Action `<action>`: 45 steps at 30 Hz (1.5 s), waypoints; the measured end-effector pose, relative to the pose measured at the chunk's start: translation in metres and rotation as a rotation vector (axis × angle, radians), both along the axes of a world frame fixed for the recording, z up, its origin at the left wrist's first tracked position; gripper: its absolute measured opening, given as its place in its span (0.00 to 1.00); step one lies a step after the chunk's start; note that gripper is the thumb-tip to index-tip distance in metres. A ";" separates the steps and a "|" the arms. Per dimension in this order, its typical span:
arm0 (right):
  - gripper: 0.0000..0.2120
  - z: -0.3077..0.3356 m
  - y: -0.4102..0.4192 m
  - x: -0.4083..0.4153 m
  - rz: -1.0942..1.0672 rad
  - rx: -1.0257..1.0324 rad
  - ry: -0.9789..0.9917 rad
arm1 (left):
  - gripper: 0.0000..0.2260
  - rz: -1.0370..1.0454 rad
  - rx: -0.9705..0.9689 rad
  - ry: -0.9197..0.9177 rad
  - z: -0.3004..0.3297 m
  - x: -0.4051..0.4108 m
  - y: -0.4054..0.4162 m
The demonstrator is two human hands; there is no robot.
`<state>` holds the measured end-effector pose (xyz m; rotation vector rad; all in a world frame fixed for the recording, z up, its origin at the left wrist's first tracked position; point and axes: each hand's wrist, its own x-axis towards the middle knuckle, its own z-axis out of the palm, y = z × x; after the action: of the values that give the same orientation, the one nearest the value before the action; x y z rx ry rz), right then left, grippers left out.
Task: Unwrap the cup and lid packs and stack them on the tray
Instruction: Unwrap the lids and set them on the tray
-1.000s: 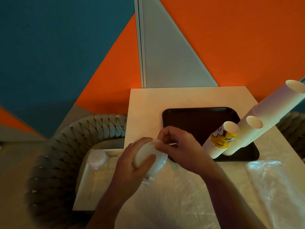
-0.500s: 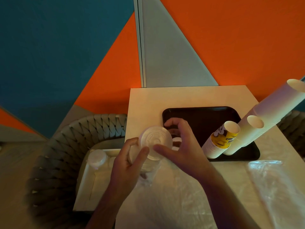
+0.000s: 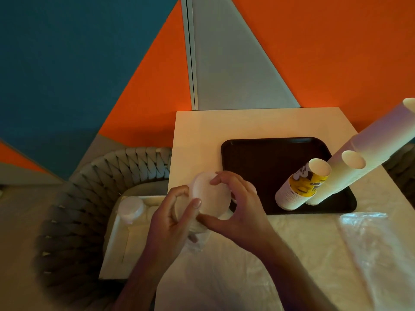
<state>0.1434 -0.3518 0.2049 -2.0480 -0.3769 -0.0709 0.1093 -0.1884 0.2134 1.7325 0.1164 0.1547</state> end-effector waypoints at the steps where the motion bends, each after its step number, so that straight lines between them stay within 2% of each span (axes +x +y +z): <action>1: 0.31 -0.003 -0.003 0.002 -0.019 0.034 0.025 | 0.09 0.013 0.016 -0.010 -0.003 0.000 0.002; 4: 0.29 -0.019 -0.023 0.022 -0.215 0.098 0.039 | 0.07 0.039 0.039 0.014 -0.009 0.002 0.007; 8: 0.29 -0.064 -0.054 0.062 -0.393 -0.119 0.140 | 0.14 0.065 0.050 0.060 -0.012 -0.001 0.013; 15: 0.31 -0.134 -0.071 0.089 -0.306 -0.357 0.313 | 0.19 0.082 0.077 0.131 -0.021 -0.002 0.019; 32: 0.31 -0.151 -0.071 0.088 -0.203 -0.501 0.370 | 0.20 0.074 0.076 0.160 -0.026 0.001 0.020; 38: 0.35 -0.137 -0.068 0.087 -0.238 -0.478 0.351 | 0.20 0.069 0.069 0.137 -0.026 0.001 0.020; 40: 0.30 -0.123 -0.065 0.086 -0.261 -0.412 0.294 | 0.19 0.063 0.069 0.126 -0.027 0.001 0.020; 45: 0.15 -0.065 -0.048 0.079 -0.273 -0.099 0.171 | 0.19 0.045 0.082 0.090 -0.026 0.003 0.016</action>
<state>0.2227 -0.4000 0.1401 -2.1736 0.0069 -0.0430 0.1120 -0.1720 0.1876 1.8199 0.2181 0.1160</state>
